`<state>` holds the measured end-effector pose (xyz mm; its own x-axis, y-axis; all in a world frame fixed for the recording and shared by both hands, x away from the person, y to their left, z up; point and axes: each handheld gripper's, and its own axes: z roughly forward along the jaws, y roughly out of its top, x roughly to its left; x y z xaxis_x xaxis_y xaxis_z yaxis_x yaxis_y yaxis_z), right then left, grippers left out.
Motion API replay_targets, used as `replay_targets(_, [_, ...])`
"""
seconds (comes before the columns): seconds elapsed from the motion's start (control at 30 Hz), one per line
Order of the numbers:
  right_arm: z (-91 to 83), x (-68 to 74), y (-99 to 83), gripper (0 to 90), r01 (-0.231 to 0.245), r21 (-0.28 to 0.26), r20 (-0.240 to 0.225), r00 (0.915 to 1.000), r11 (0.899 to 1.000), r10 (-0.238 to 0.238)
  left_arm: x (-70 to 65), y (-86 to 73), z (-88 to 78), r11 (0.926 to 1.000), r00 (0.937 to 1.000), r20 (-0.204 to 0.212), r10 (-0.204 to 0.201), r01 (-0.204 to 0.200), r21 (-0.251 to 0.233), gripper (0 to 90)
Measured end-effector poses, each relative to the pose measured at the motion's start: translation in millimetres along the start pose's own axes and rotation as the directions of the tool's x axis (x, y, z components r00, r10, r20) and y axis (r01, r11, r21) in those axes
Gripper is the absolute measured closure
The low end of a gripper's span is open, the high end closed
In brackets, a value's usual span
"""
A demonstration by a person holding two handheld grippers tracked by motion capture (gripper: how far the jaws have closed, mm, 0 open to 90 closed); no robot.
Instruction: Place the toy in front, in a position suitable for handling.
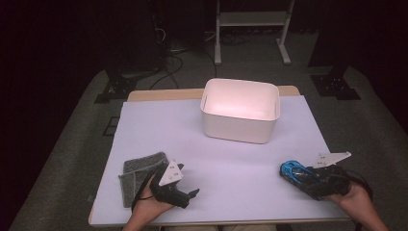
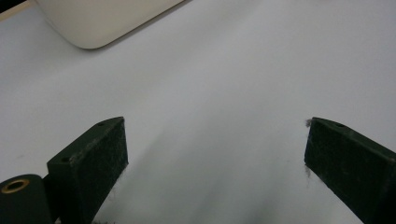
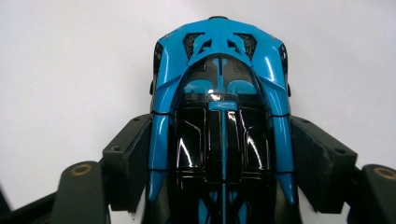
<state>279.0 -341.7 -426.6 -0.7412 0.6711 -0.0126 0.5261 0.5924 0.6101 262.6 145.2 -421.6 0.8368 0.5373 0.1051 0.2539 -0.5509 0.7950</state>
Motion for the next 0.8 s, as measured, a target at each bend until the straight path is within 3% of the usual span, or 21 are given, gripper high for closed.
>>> replay_targets(0.2, [-19.9, 13.2, 31.7, 27.1, 0.066, -0.065, -0.035, 0.9971, 0.996, -0.068, 0.8, 0.3, -1.3, 1.0000, 1.0000, 0.000, -0.002, 0.002, -0.006, 5.6])
replay_targets(0.37, [-27.5, 30.5, 66.8, 27.1, 0.140, -0.123, -0.083, 0.9851, 0.982, -0.151, 2.2, -0.2, -4.7, 0.9998, 0.9999, 0.000, -0.012, 0.012, -0.015, 5.6])
replay_targets(0.5, [-20.0, 51.6, 96.9, 27.1, 0.218, -0.135, -0.130, 0.9632, 0.967, -0.235, 5.3, -1.4, -8.0, 0.9996, 0.9997, 0.011, -0.020, 0.021, -0.020, 5.7])
replay_targets(0.63, [0.8, 70.2, 119.4, 27.1, 0.298, -0.117, -0.185, 0.9307, 0.947, -0.315, 8.3, -2.5, -11.3, 0.9995, 0.9996, 0.021, -0.021, 0.021, -0.024, 5.7])
replay_targets(0.77, [25.0, 83.0, 132.0, 27.1, 0.347, -0.099, -0.231, 0.9037, 0.933, -0.360, 13.4, -4.5, -15.5, 0.9991, 0.9989, 0.037, -0.029, 0.030, -0.031, 5.7])
replay_targets(0.8, [36.0, 88.2, 135.8, 27.1, 0.363, -0.089, -0.253, 0.8925, 0.928, -0.373, 14.3, -4.8, -16.1, 0.9990, 0.9987, 0.042, -0.028, 0.030, -0.033, 5.7])
